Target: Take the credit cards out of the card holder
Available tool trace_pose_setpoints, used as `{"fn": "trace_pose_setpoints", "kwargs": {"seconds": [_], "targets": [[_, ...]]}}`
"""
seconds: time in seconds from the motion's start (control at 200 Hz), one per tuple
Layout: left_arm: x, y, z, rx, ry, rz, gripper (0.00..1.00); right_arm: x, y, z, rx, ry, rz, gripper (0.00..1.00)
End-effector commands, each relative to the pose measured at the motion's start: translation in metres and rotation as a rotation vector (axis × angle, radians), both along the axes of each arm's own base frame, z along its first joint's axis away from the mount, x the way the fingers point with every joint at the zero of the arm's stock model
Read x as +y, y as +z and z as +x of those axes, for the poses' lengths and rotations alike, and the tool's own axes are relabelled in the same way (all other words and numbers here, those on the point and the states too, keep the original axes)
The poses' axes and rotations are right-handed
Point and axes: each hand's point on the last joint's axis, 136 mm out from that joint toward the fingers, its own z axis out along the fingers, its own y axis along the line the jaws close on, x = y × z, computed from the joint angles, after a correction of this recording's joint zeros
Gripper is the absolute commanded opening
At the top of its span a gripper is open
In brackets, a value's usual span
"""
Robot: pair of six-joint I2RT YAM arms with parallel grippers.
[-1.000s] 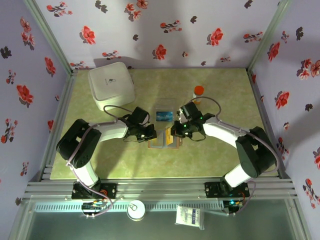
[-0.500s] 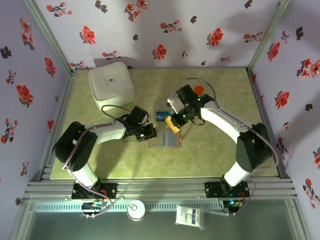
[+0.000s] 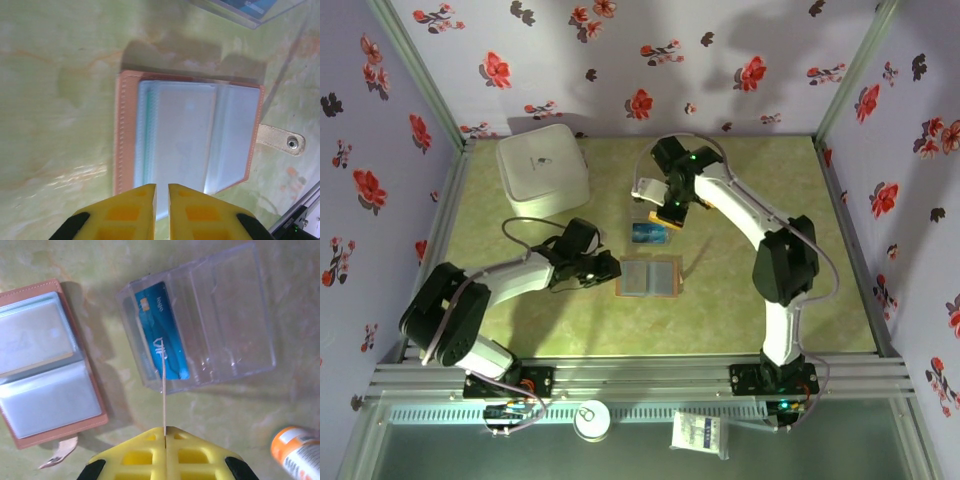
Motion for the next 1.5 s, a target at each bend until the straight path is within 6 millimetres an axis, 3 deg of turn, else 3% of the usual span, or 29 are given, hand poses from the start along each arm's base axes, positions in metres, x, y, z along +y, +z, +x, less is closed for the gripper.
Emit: {"fn": "trace_pose_setpoints", "kwargs": {"seconds": [0.0,0.375,1.04,1.07,1.115,1.19,1.355,1.495], "targets": [[0.019,-0.004,-0.005,0.019,0.047,0.026,0.13,0.000,-0.005,0.003,0.031,0.116,-0.059,0.00],[0.050,-0.005,-0.011,0.028,0.114,0.043,0.13,0.035,-0.017,0.037,0.072,0.221,-0.032,0.00],[0.050,-0.016,-0.006,0.059,0.105,0.053,0.13,0.037,-0.068,0.023,0.233,0.237,-0.049,0.00],[0.050,-0.016,-0.005,0.058,0.106,0.052,0.13,0.037,-0.069,0.023,0.232,0.234,-0.050,0.06],[0.050,-0.016,-0.005,0.059,0.105,0.053,0.13,0.037,-0.068,0.026,0.220,0.223,-0.054,0.15],[0.050,-0.015,-0.005,0.057,0.105,0.052,0.13,0.037,-0.059,0.032,0.189,0.204,-0.047,0.20],[0.050,-0.013,-0.003,0.050,0.105,0.049,0.13,0.037,-0.028,0.061,0.031,0.122,-0.014,0.21],[0.049,-0.014,-0.003,0.051,0.103,0.049,0.13,0.032,-0.018,0.078,-0.067,0.080,-0.037,0.21]]}}
